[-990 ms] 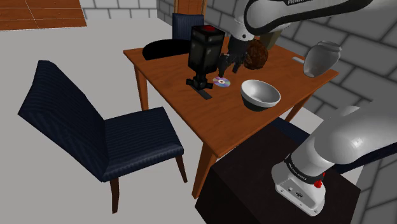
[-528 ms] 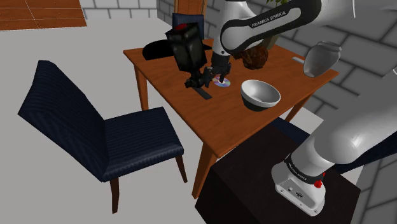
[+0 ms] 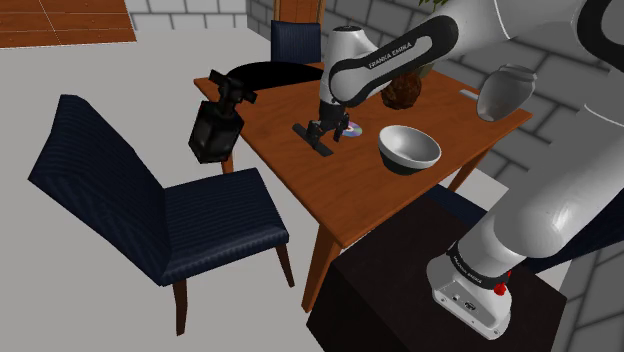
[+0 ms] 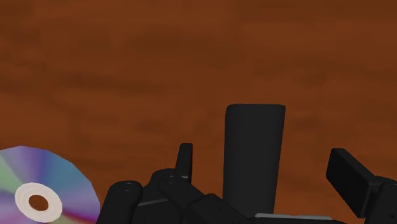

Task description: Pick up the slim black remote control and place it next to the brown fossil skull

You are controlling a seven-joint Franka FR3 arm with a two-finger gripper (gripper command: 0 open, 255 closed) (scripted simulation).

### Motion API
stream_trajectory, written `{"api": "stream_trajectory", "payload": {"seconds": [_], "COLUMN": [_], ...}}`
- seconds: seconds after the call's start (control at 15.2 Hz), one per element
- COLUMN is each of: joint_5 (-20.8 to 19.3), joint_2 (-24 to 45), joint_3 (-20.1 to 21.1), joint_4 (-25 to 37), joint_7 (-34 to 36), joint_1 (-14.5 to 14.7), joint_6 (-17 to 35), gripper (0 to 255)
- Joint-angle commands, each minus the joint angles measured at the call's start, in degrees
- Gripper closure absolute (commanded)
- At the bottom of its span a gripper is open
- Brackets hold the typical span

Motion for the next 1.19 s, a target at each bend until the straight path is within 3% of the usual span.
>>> {"api": "stream_trajectory", "payload": {"seconds": [0.0,0.59,0.66,1.12], "joint_5": [-0.24,-0.45,-0.45,-0.44], "joint_2": [0.95,1.77,1.77,1.71], "joint_3": [-0.02,-0.06,-0.06,-0.03], "joint_4": [-0.44,-0.81,-0.81,-0.76], "joint_7": [0.22,0.36,0.36,0.43], "joint_1": [0.02,0.02,0.02,0.06], "joint_6": [1.40,2.56,2.56,2.47], "gripper": [0,0,255,255]}}
